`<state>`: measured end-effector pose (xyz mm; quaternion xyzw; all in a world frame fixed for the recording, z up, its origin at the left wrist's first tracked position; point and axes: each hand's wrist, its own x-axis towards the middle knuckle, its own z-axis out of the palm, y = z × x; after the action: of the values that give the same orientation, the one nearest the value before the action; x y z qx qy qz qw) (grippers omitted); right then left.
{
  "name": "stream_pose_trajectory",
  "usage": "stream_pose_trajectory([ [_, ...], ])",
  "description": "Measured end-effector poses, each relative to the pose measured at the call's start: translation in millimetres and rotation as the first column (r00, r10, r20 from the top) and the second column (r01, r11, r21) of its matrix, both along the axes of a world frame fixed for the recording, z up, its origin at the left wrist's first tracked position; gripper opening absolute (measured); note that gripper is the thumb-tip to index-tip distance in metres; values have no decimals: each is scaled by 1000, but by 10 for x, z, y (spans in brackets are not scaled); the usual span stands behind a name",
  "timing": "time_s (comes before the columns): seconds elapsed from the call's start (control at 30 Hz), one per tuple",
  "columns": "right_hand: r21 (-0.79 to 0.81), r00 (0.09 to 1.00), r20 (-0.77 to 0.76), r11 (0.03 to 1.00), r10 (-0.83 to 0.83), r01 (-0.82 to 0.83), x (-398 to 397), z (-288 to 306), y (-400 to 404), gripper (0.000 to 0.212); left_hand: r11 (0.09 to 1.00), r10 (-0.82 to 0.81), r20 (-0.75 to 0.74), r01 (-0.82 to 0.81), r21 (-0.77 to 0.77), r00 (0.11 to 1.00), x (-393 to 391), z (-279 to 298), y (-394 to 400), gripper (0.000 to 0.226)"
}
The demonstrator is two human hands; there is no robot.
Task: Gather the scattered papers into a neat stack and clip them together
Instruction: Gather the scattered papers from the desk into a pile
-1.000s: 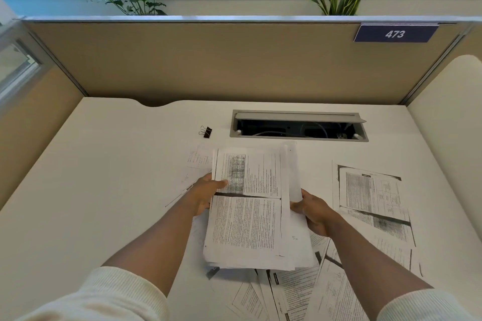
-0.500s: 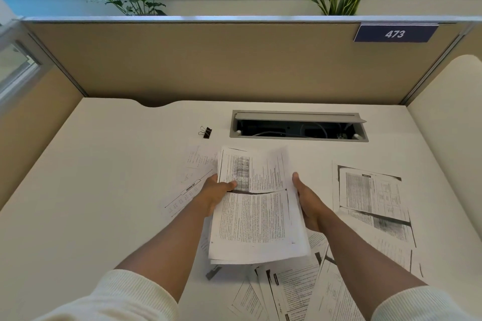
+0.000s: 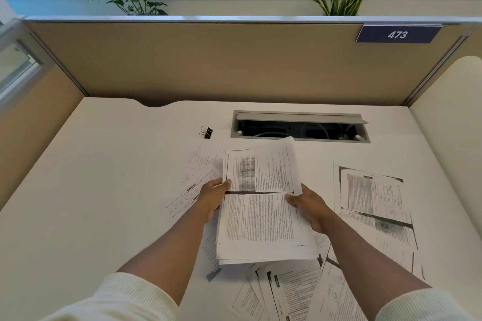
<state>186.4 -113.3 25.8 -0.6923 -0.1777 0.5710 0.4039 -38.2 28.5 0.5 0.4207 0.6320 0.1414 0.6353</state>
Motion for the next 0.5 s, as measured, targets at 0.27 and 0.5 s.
stream_pose_trajectory([
  [0.27,-1,997,78,1000,0,0,-9,36,-60,31,912,411,-265,-396,112,872,-203,-119,-62,49],
  [0.5,-16,995,100,1000,-3,4,-3,-42,-97,38,884,349,-470,-451,-121,811,-398,-84,-197,98],
])
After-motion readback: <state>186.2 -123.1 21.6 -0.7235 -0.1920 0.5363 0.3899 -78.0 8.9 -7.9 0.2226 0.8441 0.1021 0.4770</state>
